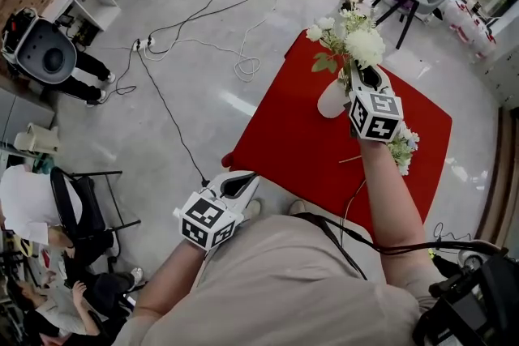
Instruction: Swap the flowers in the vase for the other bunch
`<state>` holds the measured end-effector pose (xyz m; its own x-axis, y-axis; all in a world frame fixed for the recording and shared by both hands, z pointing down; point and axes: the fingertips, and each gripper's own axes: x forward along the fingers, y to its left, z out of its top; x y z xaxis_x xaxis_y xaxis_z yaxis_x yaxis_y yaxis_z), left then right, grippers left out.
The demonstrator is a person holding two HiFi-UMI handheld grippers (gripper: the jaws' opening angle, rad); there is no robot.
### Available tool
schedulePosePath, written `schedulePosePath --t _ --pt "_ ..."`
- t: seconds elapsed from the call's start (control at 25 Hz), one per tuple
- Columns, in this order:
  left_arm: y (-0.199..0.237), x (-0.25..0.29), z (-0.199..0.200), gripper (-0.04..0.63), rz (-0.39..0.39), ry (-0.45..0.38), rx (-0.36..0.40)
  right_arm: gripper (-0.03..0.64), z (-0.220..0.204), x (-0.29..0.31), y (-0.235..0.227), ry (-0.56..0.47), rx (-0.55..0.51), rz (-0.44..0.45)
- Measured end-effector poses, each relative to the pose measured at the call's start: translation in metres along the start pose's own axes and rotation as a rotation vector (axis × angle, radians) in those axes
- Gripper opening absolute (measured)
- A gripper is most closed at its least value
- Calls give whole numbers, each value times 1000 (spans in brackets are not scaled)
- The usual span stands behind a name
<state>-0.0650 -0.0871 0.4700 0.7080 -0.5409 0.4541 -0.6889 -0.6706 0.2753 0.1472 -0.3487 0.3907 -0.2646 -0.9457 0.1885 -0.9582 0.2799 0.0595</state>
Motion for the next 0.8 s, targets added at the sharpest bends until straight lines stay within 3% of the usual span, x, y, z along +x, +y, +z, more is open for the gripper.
schedulePosePath --t 0.8 --pt "2 -6 0 8 -65 -4 8 60 81 -29 -4 -161 -21 -13"
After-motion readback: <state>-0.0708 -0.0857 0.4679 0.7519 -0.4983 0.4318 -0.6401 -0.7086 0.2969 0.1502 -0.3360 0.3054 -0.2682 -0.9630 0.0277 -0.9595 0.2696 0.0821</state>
